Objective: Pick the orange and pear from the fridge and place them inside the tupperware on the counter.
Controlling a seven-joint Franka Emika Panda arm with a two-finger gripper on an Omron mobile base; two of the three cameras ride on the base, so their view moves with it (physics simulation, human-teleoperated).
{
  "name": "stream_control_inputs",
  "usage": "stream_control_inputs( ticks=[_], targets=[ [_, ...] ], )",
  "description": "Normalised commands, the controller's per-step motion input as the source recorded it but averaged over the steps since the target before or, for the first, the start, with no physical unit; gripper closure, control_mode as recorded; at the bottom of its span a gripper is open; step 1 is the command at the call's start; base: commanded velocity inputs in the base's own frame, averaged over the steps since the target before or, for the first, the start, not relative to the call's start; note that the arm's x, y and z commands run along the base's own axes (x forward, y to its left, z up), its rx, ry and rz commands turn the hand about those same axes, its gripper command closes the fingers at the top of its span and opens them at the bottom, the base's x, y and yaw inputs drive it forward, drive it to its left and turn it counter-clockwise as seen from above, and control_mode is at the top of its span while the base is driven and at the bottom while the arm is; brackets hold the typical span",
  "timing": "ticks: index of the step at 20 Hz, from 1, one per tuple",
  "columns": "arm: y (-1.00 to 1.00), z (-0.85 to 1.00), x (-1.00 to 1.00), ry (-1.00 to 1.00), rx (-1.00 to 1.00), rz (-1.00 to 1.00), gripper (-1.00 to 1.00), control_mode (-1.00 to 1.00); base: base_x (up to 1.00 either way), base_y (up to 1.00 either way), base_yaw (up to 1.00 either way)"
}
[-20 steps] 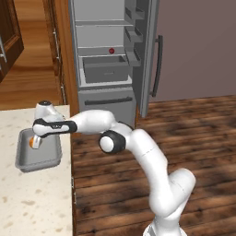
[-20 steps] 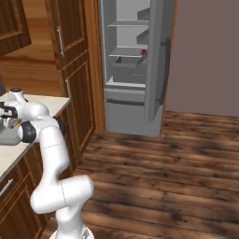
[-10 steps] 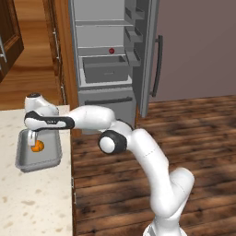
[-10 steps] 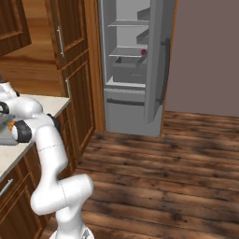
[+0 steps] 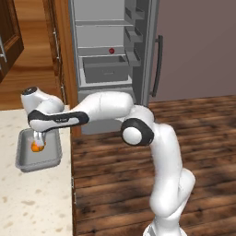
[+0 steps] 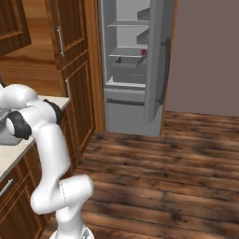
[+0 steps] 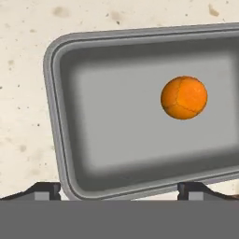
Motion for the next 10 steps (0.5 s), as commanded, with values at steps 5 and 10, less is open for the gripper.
stream_control_inputs(
  ticks=[5,10],
  targets=[
    [-1.00,0.39,-0.87,-0.24,0.00,0.00,-1.00,-1.00,0.00,0.00,0.00],
    [-1.00,0.94,-0.52,-0.18,0.11,-0.03,-1.00,-1.00,0.00,0.00,0.00]
  ],
)
